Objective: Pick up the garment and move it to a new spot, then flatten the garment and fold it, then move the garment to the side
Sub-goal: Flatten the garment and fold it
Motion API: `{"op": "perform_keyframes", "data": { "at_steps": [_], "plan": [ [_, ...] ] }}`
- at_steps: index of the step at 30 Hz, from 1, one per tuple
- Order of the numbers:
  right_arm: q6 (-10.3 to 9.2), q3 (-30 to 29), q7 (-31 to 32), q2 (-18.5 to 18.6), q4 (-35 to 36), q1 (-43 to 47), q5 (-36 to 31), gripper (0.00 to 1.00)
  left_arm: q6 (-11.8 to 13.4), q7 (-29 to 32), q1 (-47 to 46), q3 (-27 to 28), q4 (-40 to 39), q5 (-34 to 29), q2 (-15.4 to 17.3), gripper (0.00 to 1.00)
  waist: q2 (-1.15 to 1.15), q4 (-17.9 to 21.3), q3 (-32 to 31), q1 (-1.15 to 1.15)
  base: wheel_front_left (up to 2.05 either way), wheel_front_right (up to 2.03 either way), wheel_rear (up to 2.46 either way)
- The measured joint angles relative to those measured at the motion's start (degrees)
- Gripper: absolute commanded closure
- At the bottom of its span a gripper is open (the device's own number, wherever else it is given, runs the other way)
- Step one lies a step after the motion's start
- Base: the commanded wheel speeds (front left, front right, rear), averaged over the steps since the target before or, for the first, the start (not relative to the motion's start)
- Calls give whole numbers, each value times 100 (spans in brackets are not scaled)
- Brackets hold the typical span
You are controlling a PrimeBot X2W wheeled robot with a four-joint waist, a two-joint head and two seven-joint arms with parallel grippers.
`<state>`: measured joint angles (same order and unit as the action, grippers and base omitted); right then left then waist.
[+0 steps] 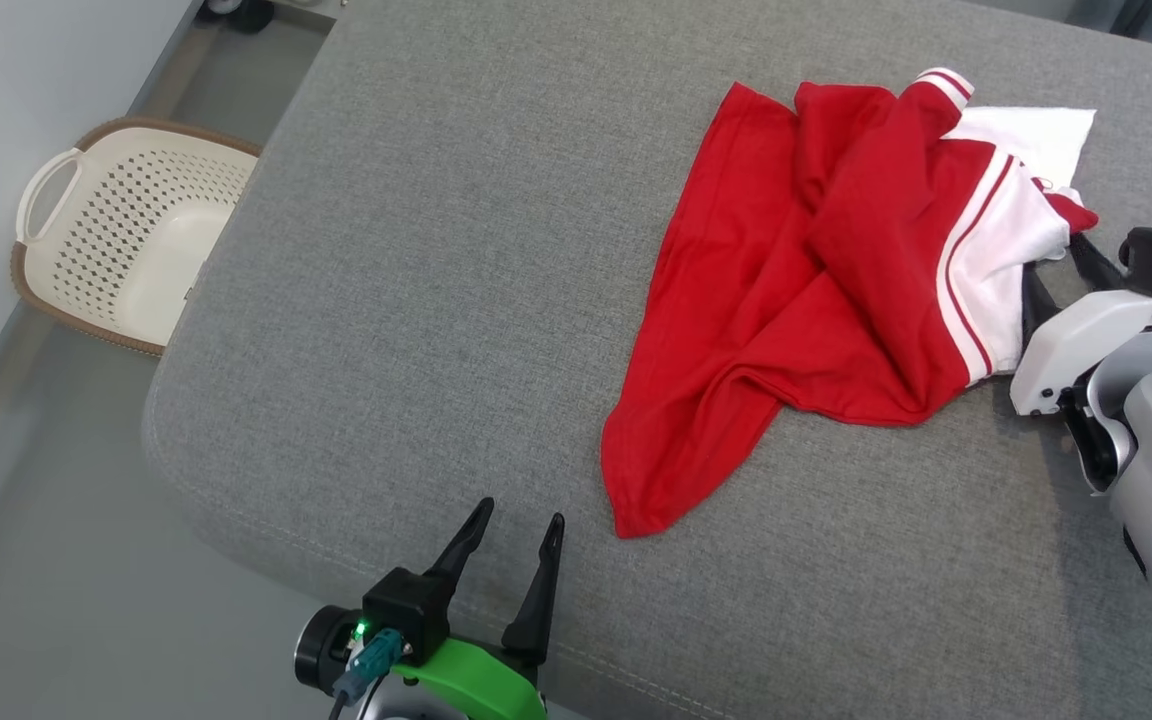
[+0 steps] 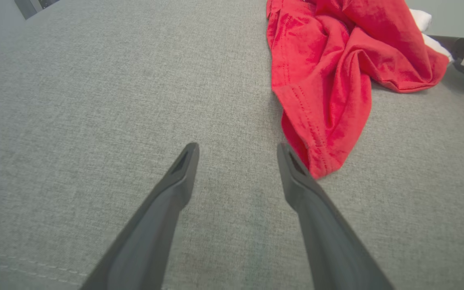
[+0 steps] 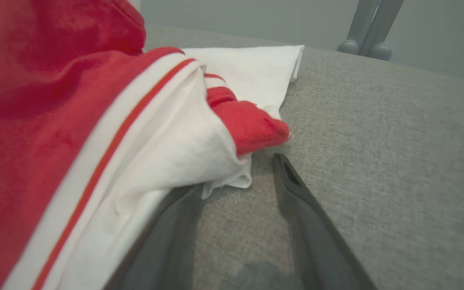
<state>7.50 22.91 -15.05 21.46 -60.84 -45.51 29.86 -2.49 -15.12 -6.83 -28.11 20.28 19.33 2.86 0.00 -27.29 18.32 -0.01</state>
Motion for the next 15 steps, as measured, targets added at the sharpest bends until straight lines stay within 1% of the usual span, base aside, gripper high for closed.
{"op": "perform_keyframes", "data": {
  "at_steps": [4, 7, 11, 15],
  "plan": [
    [0, 76, -1, -82, 42, -3, 107, 100, 24, 0, 7, 59, 3, -4, 1, 0, 0, 31, -26, 0, 0, 0, 0],
    [0, 63, -1, -76, 249, 180, 191, 100, 23, 0, 31, 121, 10, 20, -4, 0, 0, 118, -92, 0, 0, 0, 0],
    [0, 45, -1, -47, 505, 451, 237, 100, 3, 0, 46, 188, 36, 19, -4, 0, 0, 271, -183, 0, 0, 0, 0],
    [0, -73, -1, 20, 985, 809, 314, 100, -37, 0, 89, 288, 85, -21, -5, 0, 0, 565, -353, 0, 0, 0, 0]
  ]
}}
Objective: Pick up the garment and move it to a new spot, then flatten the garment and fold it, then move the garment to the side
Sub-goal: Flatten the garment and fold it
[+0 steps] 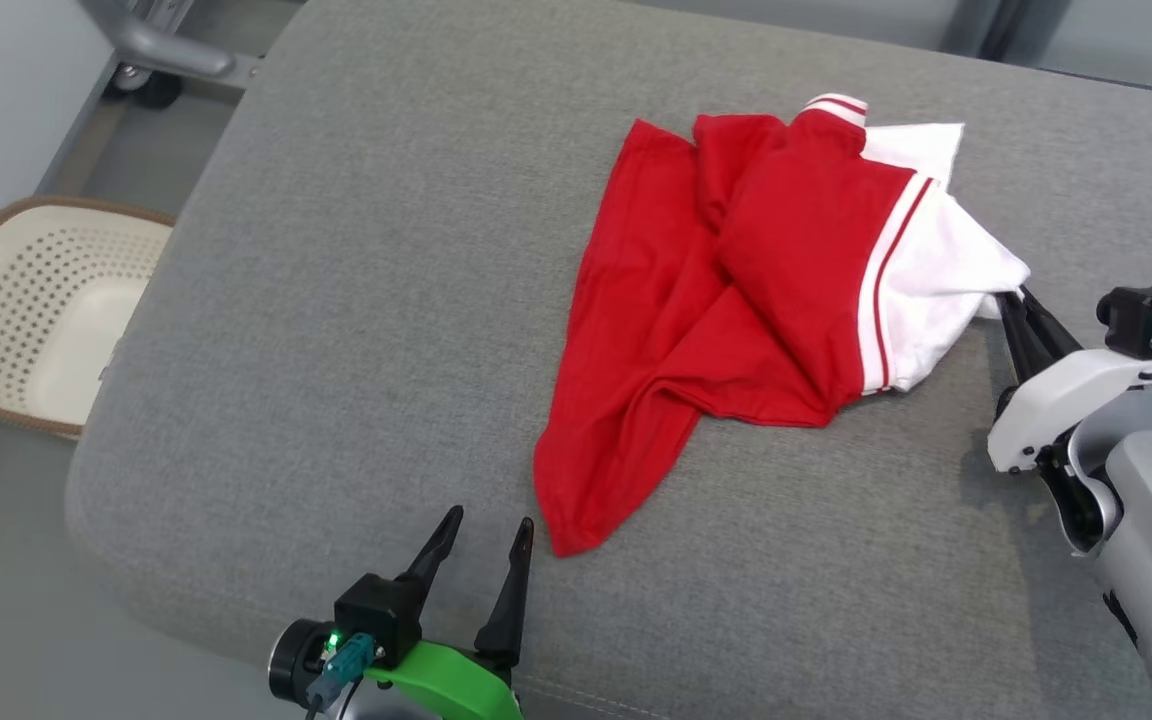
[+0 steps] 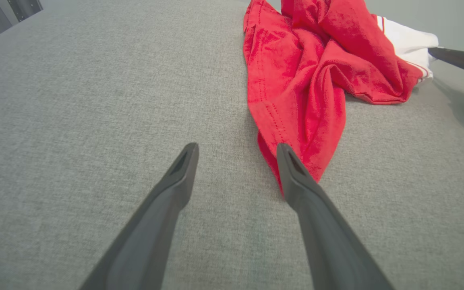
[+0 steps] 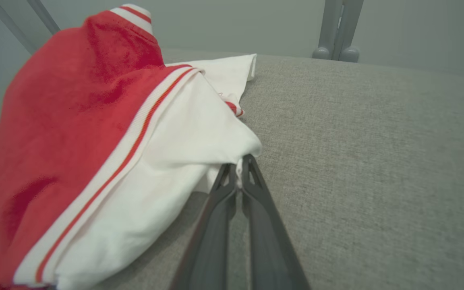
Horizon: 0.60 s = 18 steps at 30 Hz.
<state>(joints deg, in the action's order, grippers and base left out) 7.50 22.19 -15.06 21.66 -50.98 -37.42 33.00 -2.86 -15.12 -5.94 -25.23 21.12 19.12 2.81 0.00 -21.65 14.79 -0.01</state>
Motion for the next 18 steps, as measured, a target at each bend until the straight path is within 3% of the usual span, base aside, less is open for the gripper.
{"op": "perform_keyframes", "data": {
  "at_steps": [10, 18],
  "plan": [
    [0, -242, 1, 278, 689, 1051, 519, 100, -118, 0, 110, 230, 120, -93, -1, 0, 0, 1041, -500, 0, 0, 0, 0],
    [1, -101, 567, 658, 1238, 1770, 1360, 100, -126, -1, 186, 326, 160, -103, -1, 0, 0, 1822, -860, 1, 0, 0, 0]
  ]
}}
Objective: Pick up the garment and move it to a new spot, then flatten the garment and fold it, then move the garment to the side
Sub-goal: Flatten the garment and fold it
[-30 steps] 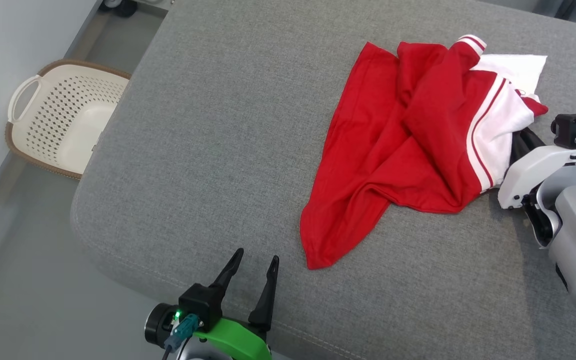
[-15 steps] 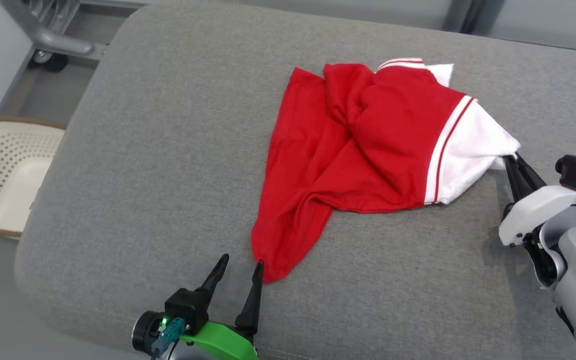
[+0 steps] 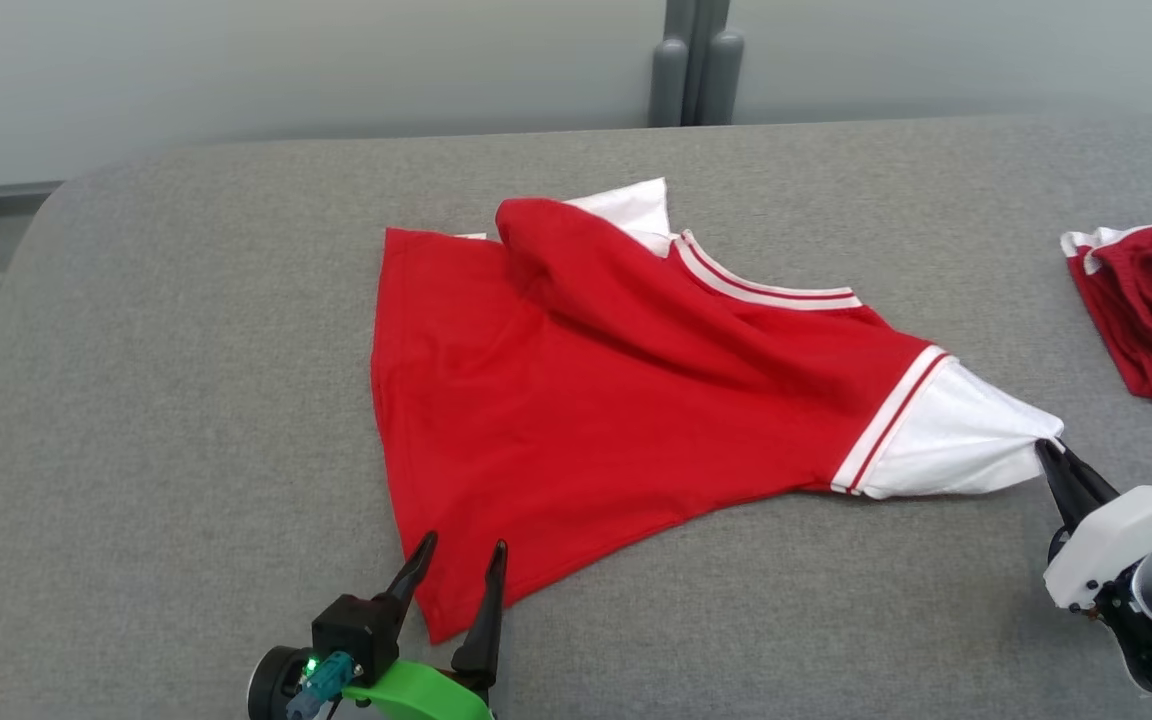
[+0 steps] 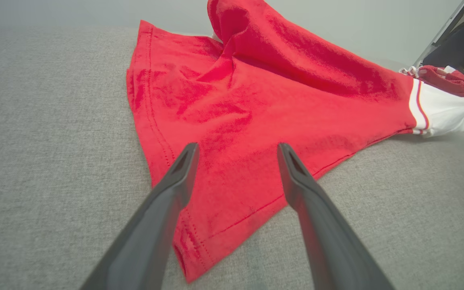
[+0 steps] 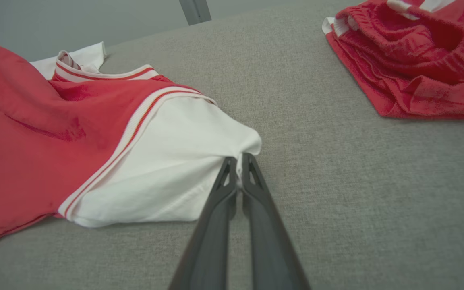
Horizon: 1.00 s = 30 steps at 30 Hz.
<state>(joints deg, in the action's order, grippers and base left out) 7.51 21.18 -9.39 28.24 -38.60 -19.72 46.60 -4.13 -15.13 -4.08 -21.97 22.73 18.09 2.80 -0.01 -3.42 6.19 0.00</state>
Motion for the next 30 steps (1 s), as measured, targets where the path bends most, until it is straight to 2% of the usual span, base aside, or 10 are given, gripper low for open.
{"op": "perform_keyframes", "data": {
  "at_steps": [5, 6, 7, 10, 15, 22, 30],
  "plan": [
    [0, -3, 178, 210, 386, 332, 394, 98, 0, 1, 20, 32, 63, 1, 0, 0, 0, 353, -184, 0, 0, 0, 0],
    [0, -4, 182, 232, 426, 390, 415, 11, 0, 1, 21, 38, 75, 1, 0, 0, 0, 403, -220, 0, 0, 0, 0],
    [0, 24, 186, 253, 458, 446, 411, 0, 0, 1, 23, 44, 83, 1, 0, 0, 0, 446, -258, 0, 0, 0, 0],
    [-1, -36, -4, 272, 466, 556, 289, 0, 0, 1, 29, 75, 116, 1, 0, 0, 0, 537, -370, 0, 0, 0, 0],
    [-4, -465, -419, 297, 148, 530, -448, 0, 3, 1, 94, 122, 145, -32, 0, 0, 0, 605, -493, 0, 0, 0, 0],
    [-2, -659, -534, -309, 324, 226, -1322, 0, 10, 1, 87, 134, 145, -67, 0, 0, 0, 507, -440, 0, 0, 0, 0],
    [-2, -235, -416, -649, 283, -464, -1840, 0, 10, 1, -22, 10, 76, -87, 0, 0, 0, 134, -298, 0, 0, 0, 0]
  ]
}}
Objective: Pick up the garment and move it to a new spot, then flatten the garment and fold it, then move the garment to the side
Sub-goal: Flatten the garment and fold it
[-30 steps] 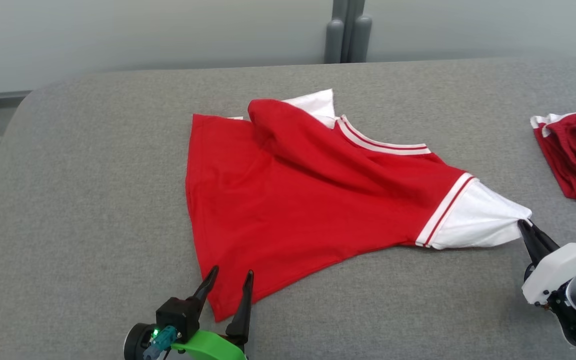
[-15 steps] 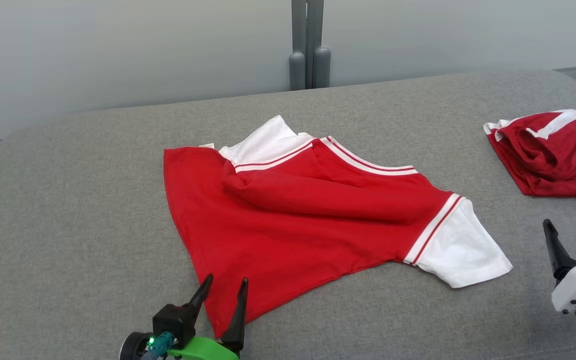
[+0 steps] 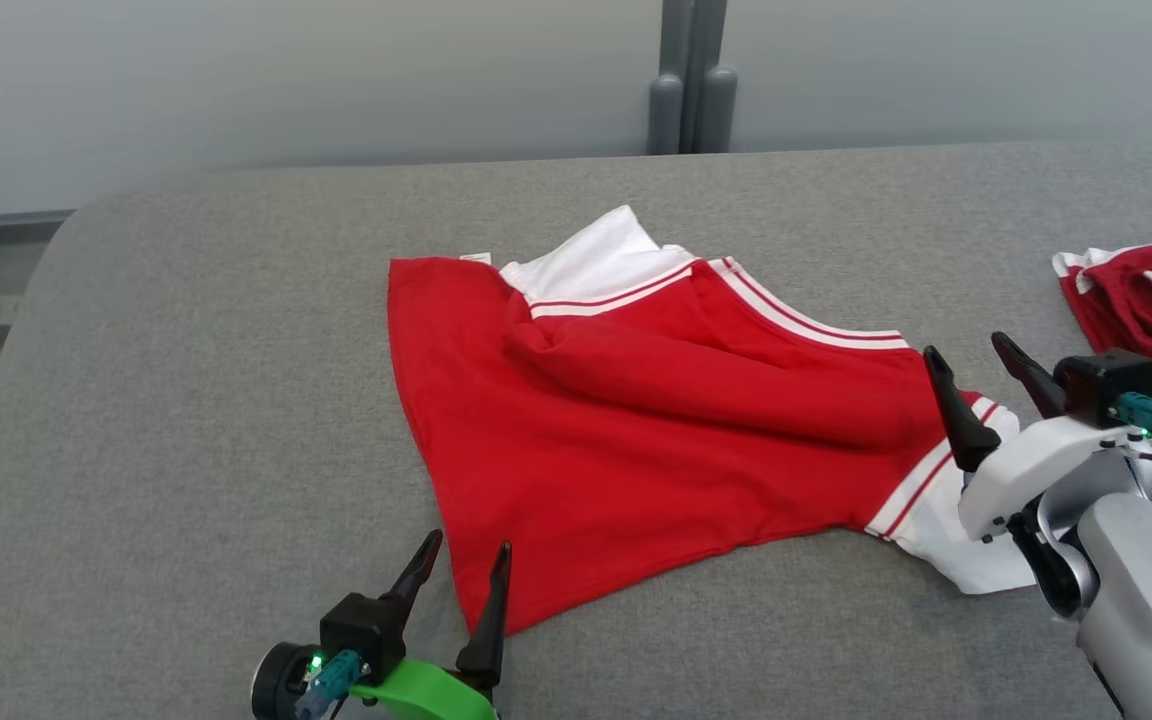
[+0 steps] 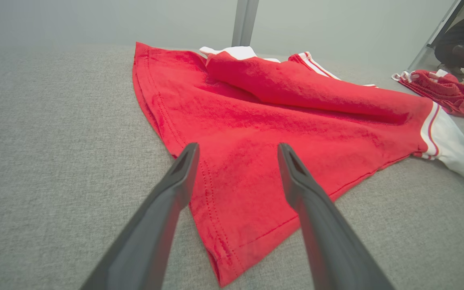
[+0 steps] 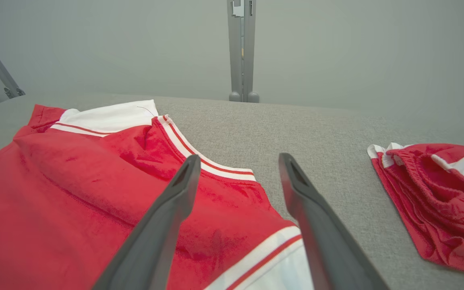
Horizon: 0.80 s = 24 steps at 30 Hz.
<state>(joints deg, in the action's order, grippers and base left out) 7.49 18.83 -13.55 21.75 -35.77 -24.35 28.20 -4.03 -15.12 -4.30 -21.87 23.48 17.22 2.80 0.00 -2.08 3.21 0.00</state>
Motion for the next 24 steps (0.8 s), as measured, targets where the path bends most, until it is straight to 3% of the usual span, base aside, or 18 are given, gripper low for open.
{"op": "perform_keyframes", "data": {
  "at_steps": [7, 13, 24],
  "plan": [
    [0, 417, 297, 5, -456, -803, -172, 0, 3, 0, -130, -222, -99, 41, 1, 0, 0, -526, 219, 0, 0, 0, 0],
    [1, 764, 657, 254, -1036, -1567, -188, 0, 80, 0, -248, -431, -282, 136, 3, 0, 0, -1135, 566, 0, 0, 0, 0],
    [1, 1192, 892, 438, -1705, -2176, -23, 0, 191, 0, -346, -771, -467, 233, 8, 0, 0, -1872, 1230, 0, 0, 0, 0]
  ]
}}
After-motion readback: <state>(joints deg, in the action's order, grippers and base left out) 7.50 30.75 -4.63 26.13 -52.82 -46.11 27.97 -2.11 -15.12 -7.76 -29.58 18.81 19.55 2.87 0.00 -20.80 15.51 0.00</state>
